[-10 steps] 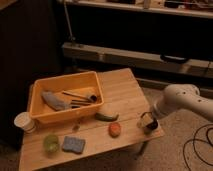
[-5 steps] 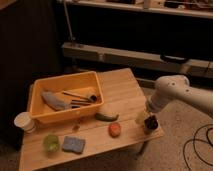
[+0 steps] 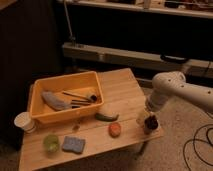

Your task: Place grapes in paper cup

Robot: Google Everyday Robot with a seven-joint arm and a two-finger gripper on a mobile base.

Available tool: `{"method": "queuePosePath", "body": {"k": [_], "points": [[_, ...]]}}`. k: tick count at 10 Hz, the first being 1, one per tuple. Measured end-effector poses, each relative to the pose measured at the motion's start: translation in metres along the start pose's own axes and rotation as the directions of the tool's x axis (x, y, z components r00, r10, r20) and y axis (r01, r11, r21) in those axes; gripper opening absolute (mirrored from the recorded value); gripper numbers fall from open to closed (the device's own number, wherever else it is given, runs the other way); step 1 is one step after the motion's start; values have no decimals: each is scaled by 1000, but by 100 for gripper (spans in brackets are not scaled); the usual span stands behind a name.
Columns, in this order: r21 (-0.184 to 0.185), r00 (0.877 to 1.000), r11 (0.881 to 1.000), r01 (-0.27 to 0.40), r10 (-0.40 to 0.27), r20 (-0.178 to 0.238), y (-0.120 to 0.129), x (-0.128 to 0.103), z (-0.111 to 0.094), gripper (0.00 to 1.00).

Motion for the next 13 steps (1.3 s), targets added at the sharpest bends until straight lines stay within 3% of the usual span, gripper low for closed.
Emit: {"method": "queuePosePath", "body": {"k": [5,12,13], "points": [[-3,1000,1000,-13,13,19,9,10,17,77],[27,998,999,-36,35,47,15,21,25,4],[29,998,999,-41,40,56,15,22,25,1]]}}
